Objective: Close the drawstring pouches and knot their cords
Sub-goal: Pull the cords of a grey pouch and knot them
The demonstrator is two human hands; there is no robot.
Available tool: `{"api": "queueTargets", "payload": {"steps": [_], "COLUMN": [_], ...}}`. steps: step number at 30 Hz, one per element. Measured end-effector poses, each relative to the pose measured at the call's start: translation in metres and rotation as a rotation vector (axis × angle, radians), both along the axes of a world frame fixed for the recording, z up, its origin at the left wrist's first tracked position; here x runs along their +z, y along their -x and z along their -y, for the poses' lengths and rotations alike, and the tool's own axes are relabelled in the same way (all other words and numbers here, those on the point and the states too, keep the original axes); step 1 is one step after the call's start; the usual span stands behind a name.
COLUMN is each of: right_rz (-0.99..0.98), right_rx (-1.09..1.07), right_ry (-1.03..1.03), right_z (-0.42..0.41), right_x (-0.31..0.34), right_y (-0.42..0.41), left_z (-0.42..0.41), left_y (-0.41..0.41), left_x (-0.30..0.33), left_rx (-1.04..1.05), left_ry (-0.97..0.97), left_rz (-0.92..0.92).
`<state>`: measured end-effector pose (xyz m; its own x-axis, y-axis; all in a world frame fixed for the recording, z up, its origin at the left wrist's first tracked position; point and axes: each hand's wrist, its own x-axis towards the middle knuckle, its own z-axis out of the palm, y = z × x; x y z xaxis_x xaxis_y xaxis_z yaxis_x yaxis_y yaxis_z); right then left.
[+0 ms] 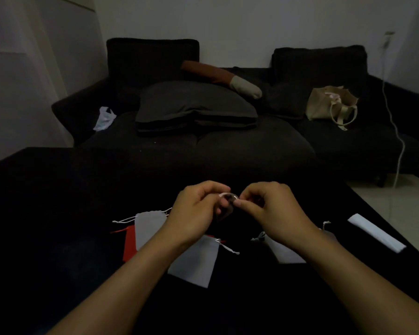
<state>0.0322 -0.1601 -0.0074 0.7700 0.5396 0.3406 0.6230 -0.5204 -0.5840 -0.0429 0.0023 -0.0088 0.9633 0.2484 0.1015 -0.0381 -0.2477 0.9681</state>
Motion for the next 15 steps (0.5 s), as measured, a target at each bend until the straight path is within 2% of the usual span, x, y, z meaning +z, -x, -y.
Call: {"api": "queueTargets", "payload": {"steps": [7, 11, 13, 15], "right_rz": [0.079, 0.112, 0.089, 0.058], "right_rx": [0.038, 0.060, 0.080, 0.109], "right_ry": [0.141, 0.142, 0.123, 0.115], "right_z": [-0.003, -0.004, -0.003, -0.001], "right_x": [0.002, 0.002, 0.005, 0.008], "right_y": [0.003, 0.005, 0.005, 0.003], "left_z": [-0.007, -0.014, -0.017, -0.017], "left_y": [0.003, 0.000, -0.001, -0.001], "left_x": [-0.006, -0.005, -0.003, -0.001], "left_rx": [0.017, 0.009, -0.012, -0.065], "left_ry": [-0.495, -0.541, -0.534, -0.443], "left_rz": [0.114, 0.070, 0.110, 0.166]}}
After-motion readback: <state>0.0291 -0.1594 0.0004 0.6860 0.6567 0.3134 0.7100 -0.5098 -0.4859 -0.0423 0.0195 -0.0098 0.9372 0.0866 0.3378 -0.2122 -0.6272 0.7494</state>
